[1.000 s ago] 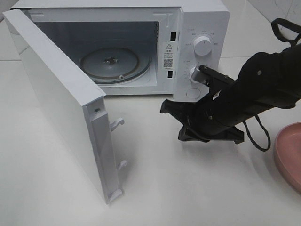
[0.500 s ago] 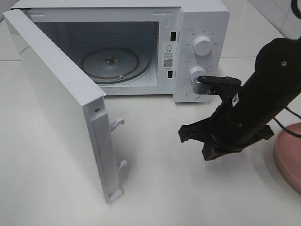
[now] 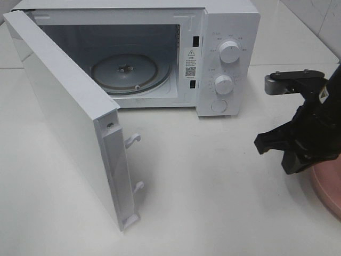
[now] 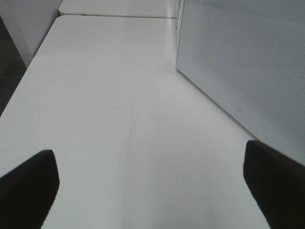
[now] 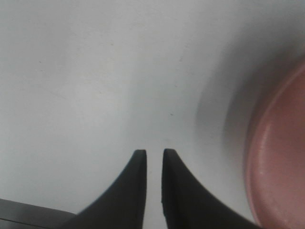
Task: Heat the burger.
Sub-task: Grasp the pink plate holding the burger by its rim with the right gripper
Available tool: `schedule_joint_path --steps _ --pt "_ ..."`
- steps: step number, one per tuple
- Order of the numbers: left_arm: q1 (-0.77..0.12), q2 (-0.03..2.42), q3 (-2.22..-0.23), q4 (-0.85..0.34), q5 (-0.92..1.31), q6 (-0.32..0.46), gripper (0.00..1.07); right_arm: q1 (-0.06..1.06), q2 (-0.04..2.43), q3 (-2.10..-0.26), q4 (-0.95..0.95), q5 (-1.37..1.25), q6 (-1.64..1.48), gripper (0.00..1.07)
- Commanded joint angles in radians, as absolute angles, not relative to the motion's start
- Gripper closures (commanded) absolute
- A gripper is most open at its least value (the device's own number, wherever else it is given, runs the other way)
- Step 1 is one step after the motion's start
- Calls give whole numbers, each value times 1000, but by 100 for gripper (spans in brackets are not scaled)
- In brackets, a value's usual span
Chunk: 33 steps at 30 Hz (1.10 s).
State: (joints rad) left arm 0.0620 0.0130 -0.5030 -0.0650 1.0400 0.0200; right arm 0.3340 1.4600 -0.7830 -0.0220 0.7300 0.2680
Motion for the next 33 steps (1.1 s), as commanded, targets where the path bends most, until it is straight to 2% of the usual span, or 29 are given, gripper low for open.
schedule_joint_path --steps 1,2,3,4,5,7,8,10,16,33 --pt "58 10 -499 -70 1037 22 9 309 1427 -783 -75 778 253 73" --pt "58 10 -499 -70 1037 22 9 298 1414 -783 -106 795 253 57" --pt "58 10 -499 -70 1037 22 9 298 1414 -783 -106 795 253 57" --pt "58 10 -499 -70 1037 22 9 294 1409 -783 -117 799 253 50" --pt "58 10 -499 -70 1037 22 9 294 1409 -783 -117 799 253 50" --pt "58 10 -499 -70 1037 22 9 275 1406 -782 -165 807 256 19" --pt "58 10 -499 -70 1037 22 9 275 1406 -782 -165 807 256 19" --pt "58 10 -499 -70 1037 22 9 271 1406 -782 -187 805 264 8" --pt "58 10 -499 -70 1037 22 9 268 1424 -781 -203 793 284 8" --pt "58 10 -499 -70 1037 22 9 154 1607 -781 -208 691 269 13"
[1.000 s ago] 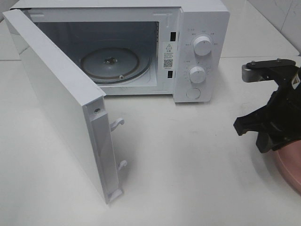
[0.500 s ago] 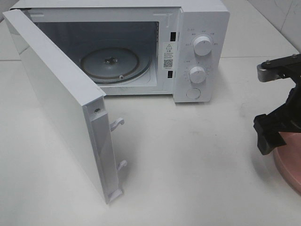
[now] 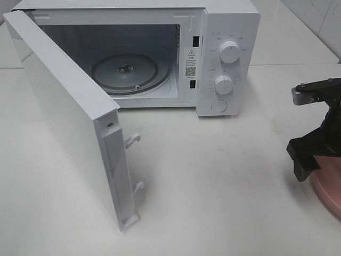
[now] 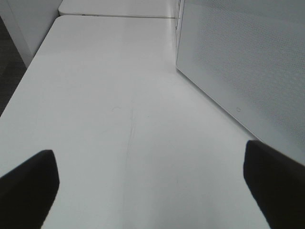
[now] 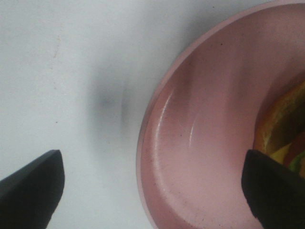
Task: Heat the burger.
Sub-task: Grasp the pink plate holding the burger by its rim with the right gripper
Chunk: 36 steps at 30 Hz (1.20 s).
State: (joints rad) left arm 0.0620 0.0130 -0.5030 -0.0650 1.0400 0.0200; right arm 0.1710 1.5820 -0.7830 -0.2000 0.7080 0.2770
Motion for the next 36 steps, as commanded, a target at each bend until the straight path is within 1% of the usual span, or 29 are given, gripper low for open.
schedule_joint_path --steps 1,19,32,34,35,36 --pt "58 10 -499 -70 1037 22 9 154 1607 -781 -208 691 269 13" --pt "58 10 -499 -70 1037 22 9 143 1744 -781 -208 574 252 18" --pt "58 10 -499 -70 1037 22 9 143 1808 -781 -215 554 242 22" --pt "58 10 -499 -70 1037 22 9 143 1808 -781 -226 554 243 28" --pt "58 10 -499 -70 1037 22 9 143 1808 -781 -226 554 243 28" --pt "58 10 -499 -70 1037 22 9 143 1808 -781 -226 557 248 36"
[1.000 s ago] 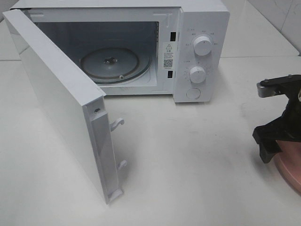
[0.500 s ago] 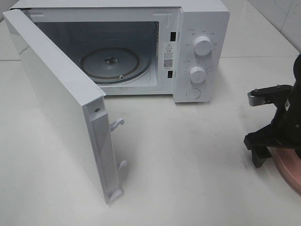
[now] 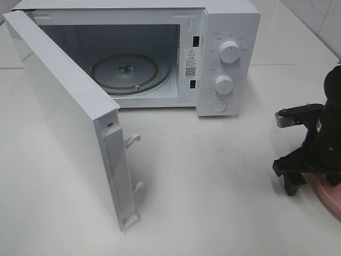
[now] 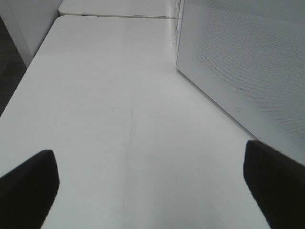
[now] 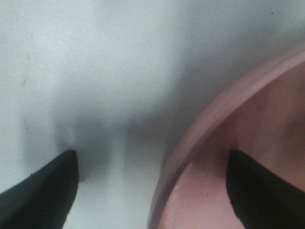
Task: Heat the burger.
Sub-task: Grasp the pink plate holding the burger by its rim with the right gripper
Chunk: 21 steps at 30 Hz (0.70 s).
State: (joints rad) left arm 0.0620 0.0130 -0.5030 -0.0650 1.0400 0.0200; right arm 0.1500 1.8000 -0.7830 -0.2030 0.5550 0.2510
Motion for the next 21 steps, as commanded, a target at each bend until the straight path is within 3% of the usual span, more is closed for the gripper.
schedule_joint_path --steps 1,4,6,7,9,12,13,14,21 --pt "58 10 -499 -70 1037 22 9 143 1808 -781 -229 561 260 45" --pt "58 10 -499 -70 1037 22 9 143 1808 -781 -231 564 266 50" --pt "58 10 -499 -70 1037 22 9 143 1808 -781 -252 566 283 66" --pt "58 10 -499 -70 1037 22 9 143 1808 -781 -252 566 283 66" --pt "58 10 -499 -70 1037 22 9 143 1808 -781 -279 566 292 89" --pt "58 10 -499 -70 1037 22 9 143 1808 -781 -282 569 296 93" --pt "58 10 -499 -70 1037 22 9 143 1808 -781 -285 572 299 104" --pt "58 10 -499 -70 1037 22 9 143 1808 -781 -285 577 299 107" --pt "58 10 -499 -70 1037 22 9 146 1806 -781 -317 619 338 107"
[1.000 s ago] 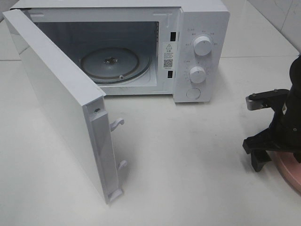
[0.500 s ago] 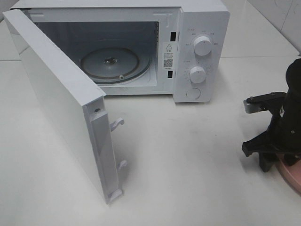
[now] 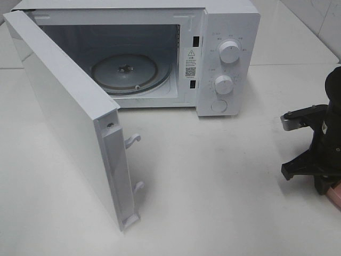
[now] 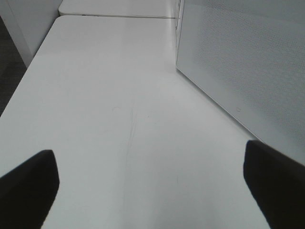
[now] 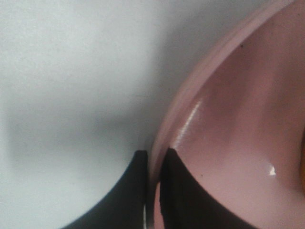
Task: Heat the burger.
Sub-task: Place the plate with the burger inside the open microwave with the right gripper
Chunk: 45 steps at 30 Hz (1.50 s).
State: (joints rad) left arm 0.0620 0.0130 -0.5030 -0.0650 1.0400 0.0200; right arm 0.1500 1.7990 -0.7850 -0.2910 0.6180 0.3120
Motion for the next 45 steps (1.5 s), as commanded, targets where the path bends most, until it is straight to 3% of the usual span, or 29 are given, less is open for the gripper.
schedule_joint_path --steps 1,11,45 --pt "58 10 -499 -70 1037 22 9 146 1805 -781 -337 630 364 107" --pt "58 10 -499 -70 1037 22 9 146 1744 -781 -410 697 463 107" --pt "58 10 -499 -70 1037 22 9 464 1461 -650 -575 901 593 107"
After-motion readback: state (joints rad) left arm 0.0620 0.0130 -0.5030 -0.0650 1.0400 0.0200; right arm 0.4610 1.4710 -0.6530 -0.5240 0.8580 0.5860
